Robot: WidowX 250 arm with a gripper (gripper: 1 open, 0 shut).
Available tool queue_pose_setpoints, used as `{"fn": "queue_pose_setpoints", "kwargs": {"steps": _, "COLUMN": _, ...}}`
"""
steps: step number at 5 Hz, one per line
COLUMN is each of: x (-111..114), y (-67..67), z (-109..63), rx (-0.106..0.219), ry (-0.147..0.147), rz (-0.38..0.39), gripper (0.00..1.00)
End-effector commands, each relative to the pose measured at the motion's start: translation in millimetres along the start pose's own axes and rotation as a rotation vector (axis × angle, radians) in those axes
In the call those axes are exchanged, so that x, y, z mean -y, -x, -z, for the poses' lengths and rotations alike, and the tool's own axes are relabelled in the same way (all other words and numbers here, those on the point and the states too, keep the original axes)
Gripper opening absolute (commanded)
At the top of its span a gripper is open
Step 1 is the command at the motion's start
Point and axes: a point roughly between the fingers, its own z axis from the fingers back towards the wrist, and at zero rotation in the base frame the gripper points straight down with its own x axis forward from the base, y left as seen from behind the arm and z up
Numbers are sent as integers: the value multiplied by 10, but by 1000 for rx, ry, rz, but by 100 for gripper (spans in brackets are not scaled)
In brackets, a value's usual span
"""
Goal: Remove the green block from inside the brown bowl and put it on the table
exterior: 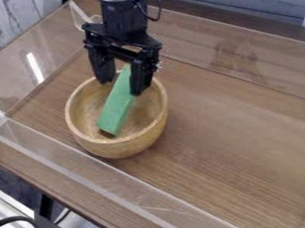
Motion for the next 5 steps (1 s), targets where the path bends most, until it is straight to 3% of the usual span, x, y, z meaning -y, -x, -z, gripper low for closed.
{"fn": "queue_pose_setpoints", "kwargs": {"steps": 1, "x": -46, "y": -41, "z": -15, "rx": 29, "ry": -5, "rz": -4, "gripper": 100}}
{"fn": "queue_pose_setpoints", "kwargs": {"steps": 5, "x": -78, "y": -96, "z": 110, "rx": 37, "ry": 21, "rz": -8, "gripper": 100}}
